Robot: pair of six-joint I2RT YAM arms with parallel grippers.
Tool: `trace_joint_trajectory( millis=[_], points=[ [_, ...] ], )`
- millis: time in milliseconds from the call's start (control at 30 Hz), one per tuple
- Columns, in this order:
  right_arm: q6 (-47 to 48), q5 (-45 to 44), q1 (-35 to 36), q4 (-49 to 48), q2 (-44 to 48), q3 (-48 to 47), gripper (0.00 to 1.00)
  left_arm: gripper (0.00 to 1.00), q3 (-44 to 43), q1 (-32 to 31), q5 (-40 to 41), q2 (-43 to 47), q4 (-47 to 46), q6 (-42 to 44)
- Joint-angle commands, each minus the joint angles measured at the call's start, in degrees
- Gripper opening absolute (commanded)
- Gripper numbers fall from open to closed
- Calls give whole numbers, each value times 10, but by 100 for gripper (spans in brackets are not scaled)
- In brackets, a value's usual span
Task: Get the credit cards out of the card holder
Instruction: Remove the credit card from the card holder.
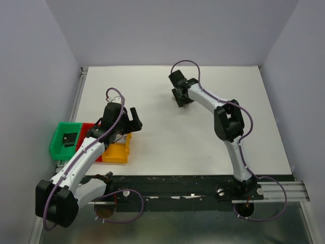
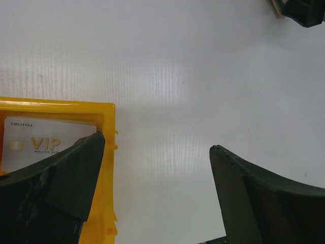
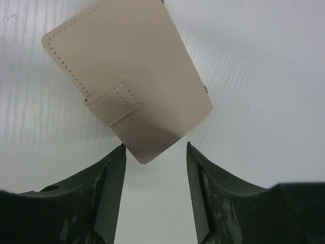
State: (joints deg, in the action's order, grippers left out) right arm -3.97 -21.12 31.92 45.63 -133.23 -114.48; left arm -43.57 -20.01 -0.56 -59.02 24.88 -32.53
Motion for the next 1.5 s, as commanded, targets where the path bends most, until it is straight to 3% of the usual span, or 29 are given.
trace_joint_trajectory(
  millis=[0,433,567,700,1300,1333,1400,1467],
  points=[
    [13,-16,4,12,-22,-15,54,99,2,-2,-15,-5,-10,1],
    [19,-11,4,11,-23,-13,33,99,1,-2,-16,-7,-7,2],
    [19,-9,4,16,-22,-10,21,99,2,-1,-16,-5,-8,1],
    [12,-9,4,17,-12,2,0,99,2,-2,-15,-3,-7,1],
    [2,-35,14,-17,116,107,0,99,5,-2,-17,6,-14,-3],
    [14,-28,14,-23,118,109,4,99,6,-2,-19,6,-14,-3],
    [34,-18,14,-26,112,104,35,99,5,-2,-21,7,-14,-3],
    [52,-12,14,-26,99,92,57,99,9,-2,-21,9,-15,-4]
  ],
)
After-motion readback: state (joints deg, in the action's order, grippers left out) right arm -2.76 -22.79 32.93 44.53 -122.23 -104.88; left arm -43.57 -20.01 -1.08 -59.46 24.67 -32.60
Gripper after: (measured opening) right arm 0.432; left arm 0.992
